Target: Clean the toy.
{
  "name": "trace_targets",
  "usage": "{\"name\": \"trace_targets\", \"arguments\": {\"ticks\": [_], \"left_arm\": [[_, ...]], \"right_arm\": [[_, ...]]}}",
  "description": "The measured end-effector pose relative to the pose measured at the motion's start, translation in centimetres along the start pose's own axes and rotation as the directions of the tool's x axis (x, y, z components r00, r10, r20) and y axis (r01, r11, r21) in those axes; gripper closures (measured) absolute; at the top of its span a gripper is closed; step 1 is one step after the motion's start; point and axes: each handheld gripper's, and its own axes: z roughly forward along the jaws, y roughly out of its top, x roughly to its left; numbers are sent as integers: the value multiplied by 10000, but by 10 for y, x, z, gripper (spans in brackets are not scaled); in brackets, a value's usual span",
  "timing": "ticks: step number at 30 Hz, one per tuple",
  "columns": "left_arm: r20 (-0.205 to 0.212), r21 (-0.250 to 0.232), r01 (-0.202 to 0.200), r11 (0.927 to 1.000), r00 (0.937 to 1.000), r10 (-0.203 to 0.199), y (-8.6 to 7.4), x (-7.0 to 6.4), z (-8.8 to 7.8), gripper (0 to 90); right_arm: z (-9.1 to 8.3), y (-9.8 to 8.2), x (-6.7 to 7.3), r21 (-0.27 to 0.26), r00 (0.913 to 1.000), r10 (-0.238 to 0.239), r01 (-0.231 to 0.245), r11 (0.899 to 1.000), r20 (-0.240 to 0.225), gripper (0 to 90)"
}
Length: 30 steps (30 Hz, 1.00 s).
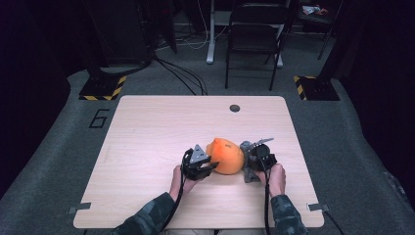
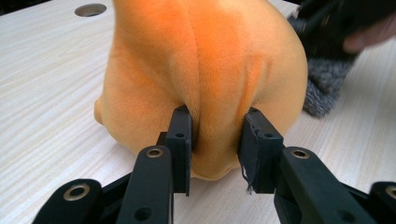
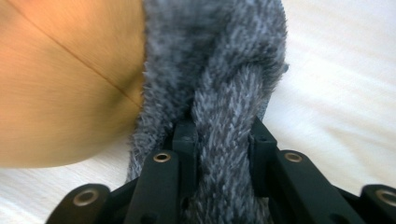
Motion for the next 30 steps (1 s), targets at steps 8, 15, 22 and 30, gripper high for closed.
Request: {"name": "trace_targets", "arguments": {"ticks": [8,15,22,30], "left_arm": [[-88,38,-291,9996,9995,292,1,-4,0,671],[-15,32,-400,9992,9992,400,0,-8,0,667],[-17,104,-518,9986,9987,519,0,-8,1,668],[21,80,-346,9994,9994,345,0,-6,2,668]], "right_arm": [[-69,26,11,-2501,9977,-57,-112,9682,-670,725],[-85,37,60,-3415,9830,-1402,924,9353,-1181,712],[-55,32,67,-2446,9844,-1645,1446,9588,-629,695],[-49,27,49,-1992,9894,-1308,1159,9731,-636,694]]}}
